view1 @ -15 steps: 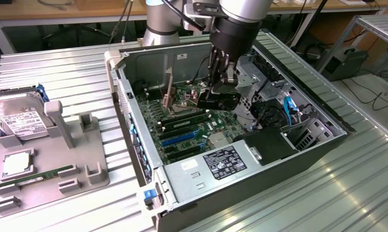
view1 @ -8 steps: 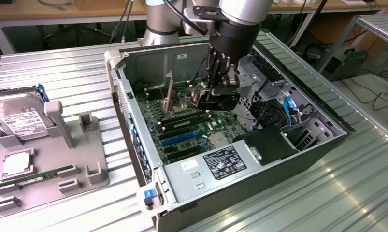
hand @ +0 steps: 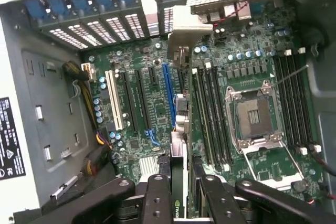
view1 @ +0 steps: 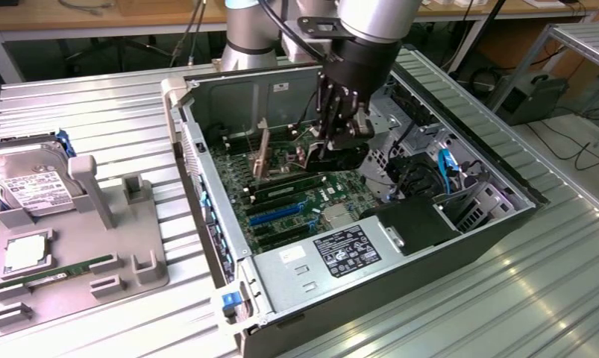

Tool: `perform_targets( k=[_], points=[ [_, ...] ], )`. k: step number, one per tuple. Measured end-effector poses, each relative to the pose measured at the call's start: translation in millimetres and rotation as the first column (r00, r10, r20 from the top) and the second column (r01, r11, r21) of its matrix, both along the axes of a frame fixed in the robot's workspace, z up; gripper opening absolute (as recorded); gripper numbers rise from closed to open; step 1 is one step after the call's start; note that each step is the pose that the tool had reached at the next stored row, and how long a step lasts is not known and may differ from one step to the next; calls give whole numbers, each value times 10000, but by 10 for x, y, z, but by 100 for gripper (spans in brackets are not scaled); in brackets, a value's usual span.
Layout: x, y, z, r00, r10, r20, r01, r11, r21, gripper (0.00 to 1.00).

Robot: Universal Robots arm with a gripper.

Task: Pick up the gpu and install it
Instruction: 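Insert the gpu into the slot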

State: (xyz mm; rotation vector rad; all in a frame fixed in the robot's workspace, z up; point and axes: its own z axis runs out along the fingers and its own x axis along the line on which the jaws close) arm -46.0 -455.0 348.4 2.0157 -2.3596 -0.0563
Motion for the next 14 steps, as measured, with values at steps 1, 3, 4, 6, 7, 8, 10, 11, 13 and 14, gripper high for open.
perform_targets(
  k=[1, 3, 4, 6, 7, 8, 10, 11, 13, 14],
  points=[
    [0, 0, -6, 9999, 115, 5, -115, 9999, 0, 26],
    [-1, 0, -21, 9994, 336, 16, -336, 9994, 1, 26],
    [-6, 0, -31, 9992, 387, 23, -387, 9993, 1, 26],
    [-43, 0, -56, 9991, 419, 50, -419, 9991, 0, 26],
    [-65, 0, -70, 9991, 431, 63, -431, 9991, -1, 26],
    [-78, -1, -90, 9988, 491, 72, -491, 9988, -1, 26],
    [-82, -2, -112, 9978, 653, 77, -653, 9979, -1, 26],
    [-85, -2, -127, 9970, 773, 80, -773, 9970, -2, 26],
    [-129, -3, -174, 9958, 915, 89, -915, 9958, 1, 26],
    [-151, -3, -186, 9957, 921, 93, -921, 9957, 1, 26]
  ],
)
